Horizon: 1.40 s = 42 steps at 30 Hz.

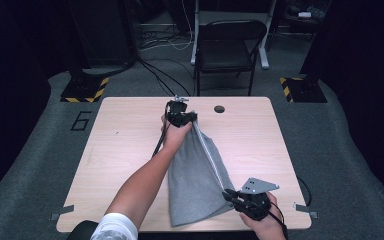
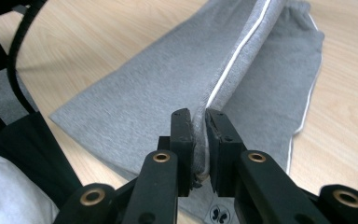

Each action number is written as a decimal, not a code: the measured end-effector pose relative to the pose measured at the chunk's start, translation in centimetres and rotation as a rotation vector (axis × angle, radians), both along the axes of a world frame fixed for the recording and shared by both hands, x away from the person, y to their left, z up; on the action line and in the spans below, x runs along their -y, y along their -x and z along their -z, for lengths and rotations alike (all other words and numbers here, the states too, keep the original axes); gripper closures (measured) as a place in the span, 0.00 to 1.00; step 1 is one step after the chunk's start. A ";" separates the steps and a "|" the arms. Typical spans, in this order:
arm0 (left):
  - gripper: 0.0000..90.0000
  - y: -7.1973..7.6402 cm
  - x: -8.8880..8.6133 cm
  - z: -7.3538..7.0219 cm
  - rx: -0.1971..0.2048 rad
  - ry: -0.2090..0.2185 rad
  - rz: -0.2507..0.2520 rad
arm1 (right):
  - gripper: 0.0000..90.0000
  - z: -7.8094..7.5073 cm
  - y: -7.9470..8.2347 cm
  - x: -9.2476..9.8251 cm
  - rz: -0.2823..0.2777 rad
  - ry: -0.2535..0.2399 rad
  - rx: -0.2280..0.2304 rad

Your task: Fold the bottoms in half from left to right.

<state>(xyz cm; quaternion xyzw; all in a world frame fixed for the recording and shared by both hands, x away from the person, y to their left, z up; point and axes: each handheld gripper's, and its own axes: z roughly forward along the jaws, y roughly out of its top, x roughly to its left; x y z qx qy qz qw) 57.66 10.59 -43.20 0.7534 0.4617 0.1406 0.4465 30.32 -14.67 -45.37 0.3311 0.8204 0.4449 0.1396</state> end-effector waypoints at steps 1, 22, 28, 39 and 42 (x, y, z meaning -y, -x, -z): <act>0.90 -0.1 0.1 0.2 -0.003 -0.005 0.004 | 0.90 0.1 0.1 0.1 0.001 0.010 -0.013; 0.87 -1.1 3.2 3.6 -0.056 -0.036 0.001 | 0.89 2.3 -0.1 1.3 0.130 0.088 -0.070; 0.79 -1.3 3.6 5.0 -0.087 -0.111 0.021 | 0.89 3.5 -0.8 1.4 0.149 0.125 -0.130; 0.52 -0.5 1.0 3.9 -0.051 -0.015 -0.006 | 0.75 4.4 -1.0 1.9 0.197 0.156 -0.165; 0.52 -0.1 -0.5 3.4 -0.040 -0.032 -0.009 | 0.69 4.0 -0.9 2.1 0.207 0.135 -0.145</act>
